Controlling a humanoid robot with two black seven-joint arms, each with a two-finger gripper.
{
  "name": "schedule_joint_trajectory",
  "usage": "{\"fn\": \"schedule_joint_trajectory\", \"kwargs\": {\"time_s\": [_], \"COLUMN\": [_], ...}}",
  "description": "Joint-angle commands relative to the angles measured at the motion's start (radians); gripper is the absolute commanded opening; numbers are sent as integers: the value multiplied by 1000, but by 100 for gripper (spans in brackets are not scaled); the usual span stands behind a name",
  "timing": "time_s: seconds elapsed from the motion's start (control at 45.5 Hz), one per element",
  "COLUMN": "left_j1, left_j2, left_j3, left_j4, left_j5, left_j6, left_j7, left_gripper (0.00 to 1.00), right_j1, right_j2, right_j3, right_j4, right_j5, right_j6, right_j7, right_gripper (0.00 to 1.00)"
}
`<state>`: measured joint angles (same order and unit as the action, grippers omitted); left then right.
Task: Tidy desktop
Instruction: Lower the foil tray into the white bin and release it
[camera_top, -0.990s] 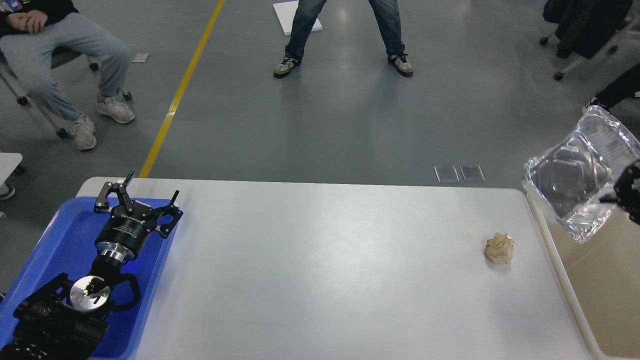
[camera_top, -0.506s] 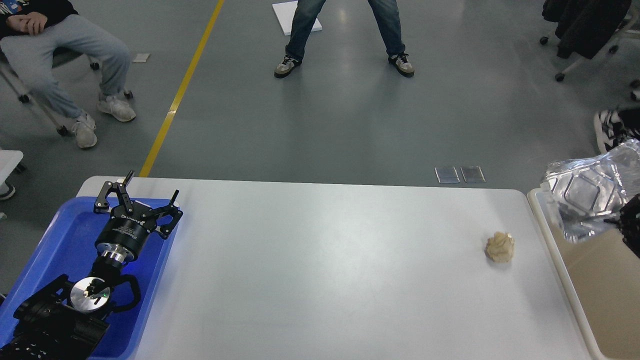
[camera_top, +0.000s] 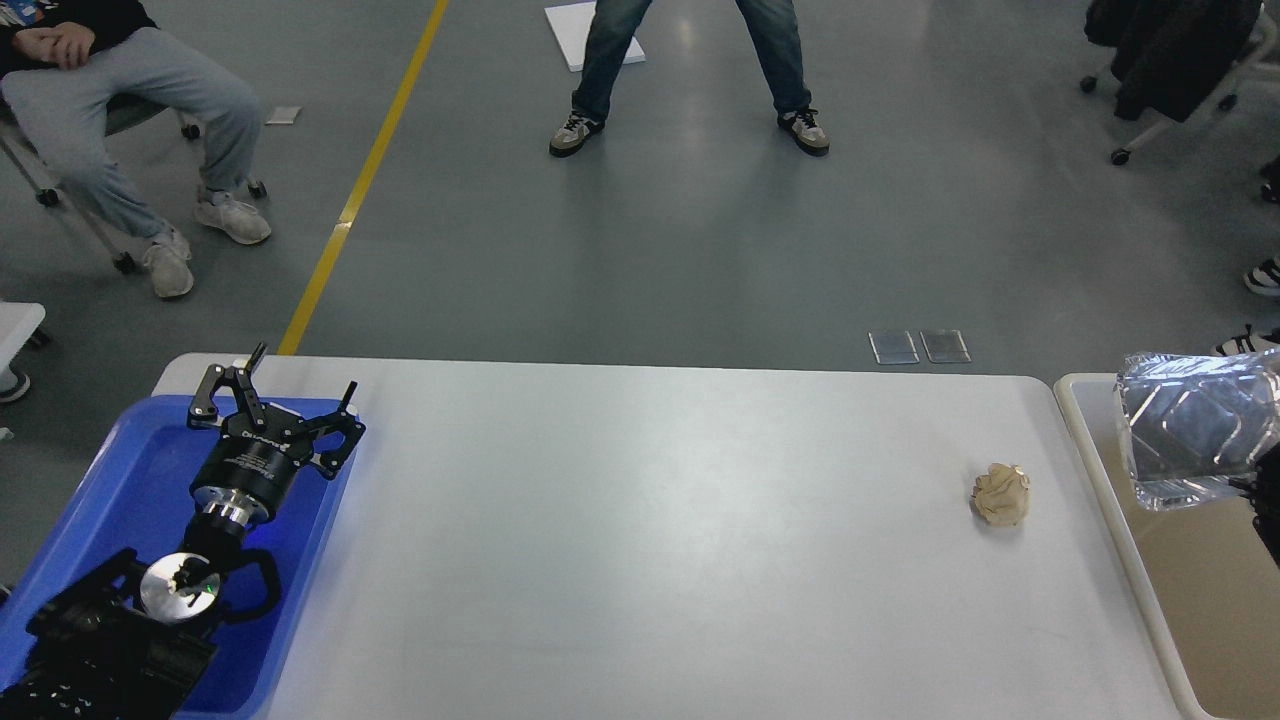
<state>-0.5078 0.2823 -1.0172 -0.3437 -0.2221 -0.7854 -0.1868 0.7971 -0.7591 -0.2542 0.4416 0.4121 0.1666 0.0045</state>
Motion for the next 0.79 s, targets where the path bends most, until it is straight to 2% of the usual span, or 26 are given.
{"fn": "schedule_joint_trajectory", "kwargs": {"time_s": [0.0, 0.264, 0.462, 0.77], "left_j1": [0, 0, 0, 0], "left_j2": [0, 0, 0, 0], "left_j3": [0, 0, -1, 0], "left_j4": [0, 0, 0, 0], "left_j5": [0, 0, 0, 0], "left_j6": [0, 0, 0, 0], "left_j7": [0, 0, 0, 0], "left_gripper": [100, 100, 100, 100], "right_j1": [-82, -131, -157, -199], "right_j2": [70, 176, 276, 279], "right_j3": [90, 98, 98, 127], "right_j4": [-135, -267, -370, -374], "right_j5": [-6, -6, -12, -10], "right_j6": [-61, -141, -144, -200], "right_j7": [0, 0, 0, 0], "right_gripper": [0, 0, 0, 0]}}
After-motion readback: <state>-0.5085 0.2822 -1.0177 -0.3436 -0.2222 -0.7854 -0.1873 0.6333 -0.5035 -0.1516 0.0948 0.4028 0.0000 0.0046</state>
